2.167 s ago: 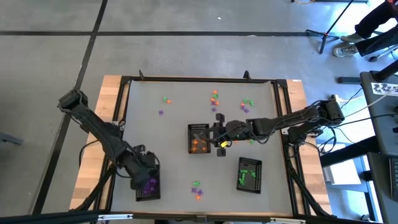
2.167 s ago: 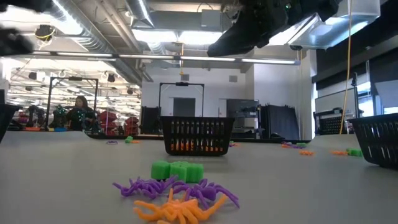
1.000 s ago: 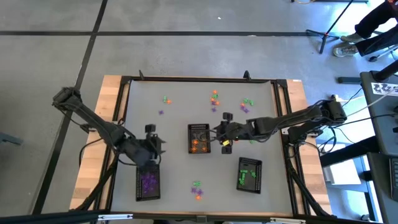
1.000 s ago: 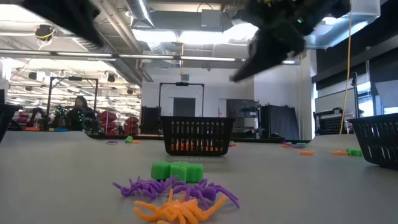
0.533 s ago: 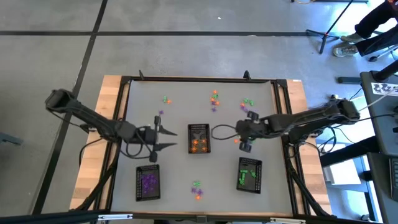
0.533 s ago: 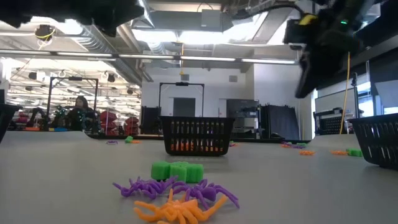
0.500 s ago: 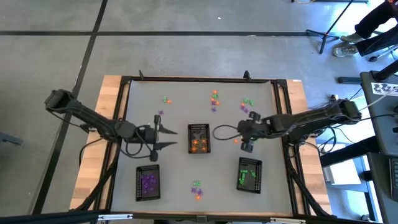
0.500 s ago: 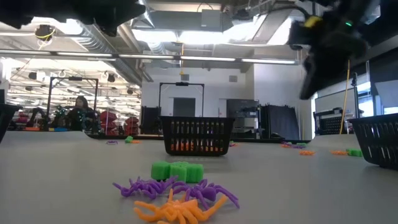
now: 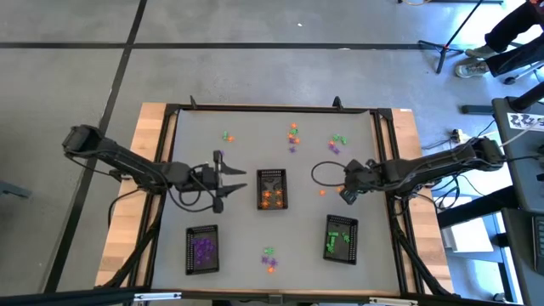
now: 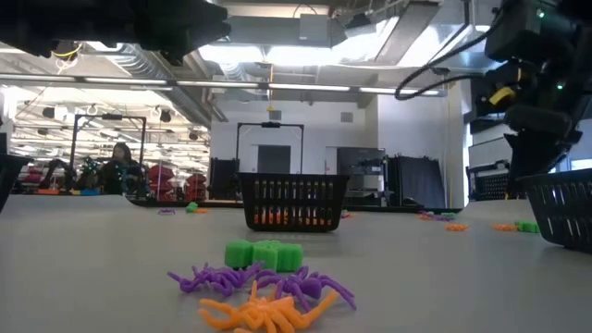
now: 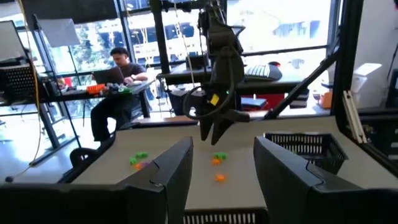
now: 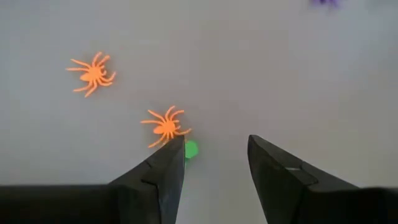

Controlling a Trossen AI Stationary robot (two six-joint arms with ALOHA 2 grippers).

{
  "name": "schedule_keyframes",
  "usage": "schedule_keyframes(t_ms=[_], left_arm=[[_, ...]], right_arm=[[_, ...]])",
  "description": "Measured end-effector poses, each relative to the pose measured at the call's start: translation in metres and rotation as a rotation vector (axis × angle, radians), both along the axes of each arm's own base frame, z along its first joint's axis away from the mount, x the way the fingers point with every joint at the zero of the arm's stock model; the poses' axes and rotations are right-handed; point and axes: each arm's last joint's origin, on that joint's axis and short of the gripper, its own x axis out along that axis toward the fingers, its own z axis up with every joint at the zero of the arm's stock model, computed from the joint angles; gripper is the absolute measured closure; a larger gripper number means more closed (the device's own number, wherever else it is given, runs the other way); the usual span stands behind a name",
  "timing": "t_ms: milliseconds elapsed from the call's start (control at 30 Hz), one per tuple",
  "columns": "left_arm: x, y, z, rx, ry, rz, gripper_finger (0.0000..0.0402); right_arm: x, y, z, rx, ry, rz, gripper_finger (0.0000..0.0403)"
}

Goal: Sort Halloween decoration
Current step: Put the green skeleton toy into the bottom right black bin

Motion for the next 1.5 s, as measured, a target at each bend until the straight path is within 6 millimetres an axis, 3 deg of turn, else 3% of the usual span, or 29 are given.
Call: schedule_keyframes(t_ms=[600,800,967,1367,1500], left_arm=[[0.002,-0.001,-0.006,-0.015,0.034,0.0,0.024],[0.002,-0.001,-0.007,-0.016,0.043,0.0,0.024],[0.002,0.0,-0.007,-0.015,0.046,0.005,0.024],[0.002,0.0,-0.007,-0.015,0.049,0.01,0.024],[0.002,0.0,-0.008,-0.014,0.055,0.01,0.024]], right_arm=[[0.014,0.004,-0.028,0.053,0.147,-0.059,0.023],[0.002,0.001,-0.032,0.005,0.257,-0.099,0.023],[-0.002,0.001,-0.028,0.008,0.266,-0.129,0.023],[0.013,0.003,0.003,0.024,0.171,-0.119,0.023],[0.018,0.004,0.005,0.047,0.124,-0.115,0.023]])
